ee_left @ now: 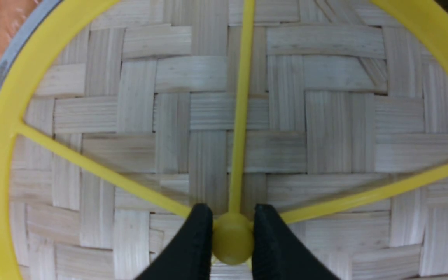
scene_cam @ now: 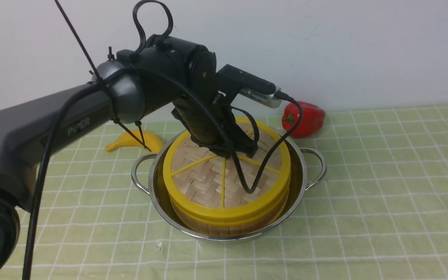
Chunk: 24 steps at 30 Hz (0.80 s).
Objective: Place the steamer in the pot on the green tablecloth, and put the lid on the steamer.
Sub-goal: 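Place the yellow bamboo steamer lid onto the steamer in the pot with the left gripper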
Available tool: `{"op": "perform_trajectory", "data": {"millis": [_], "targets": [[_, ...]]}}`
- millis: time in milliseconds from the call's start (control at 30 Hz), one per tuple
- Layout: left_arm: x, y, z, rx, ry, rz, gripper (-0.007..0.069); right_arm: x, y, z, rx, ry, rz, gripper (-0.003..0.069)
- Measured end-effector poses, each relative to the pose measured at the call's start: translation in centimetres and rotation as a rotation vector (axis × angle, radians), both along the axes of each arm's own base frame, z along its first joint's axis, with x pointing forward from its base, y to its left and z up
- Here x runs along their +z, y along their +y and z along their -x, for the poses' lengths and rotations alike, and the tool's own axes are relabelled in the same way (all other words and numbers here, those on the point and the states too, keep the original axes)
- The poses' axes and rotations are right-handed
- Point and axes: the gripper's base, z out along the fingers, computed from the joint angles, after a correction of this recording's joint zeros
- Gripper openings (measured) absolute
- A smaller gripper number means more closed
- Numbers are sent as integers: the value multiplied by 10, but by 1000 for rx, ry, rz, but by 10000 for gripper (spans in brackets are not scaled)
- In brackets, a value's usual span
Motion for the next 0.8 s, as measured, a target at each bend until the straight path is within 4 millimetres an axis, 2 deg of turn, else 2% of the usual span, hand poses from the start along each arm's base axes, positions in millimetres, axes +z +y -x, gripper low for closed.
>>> {"op": "perform_trajectory", "data": {"millis": [800], "targets": [[-9, -4, -4, -11, 13, 2, 123, 0, 0, 0, 0, 0, 0, 470]]}}
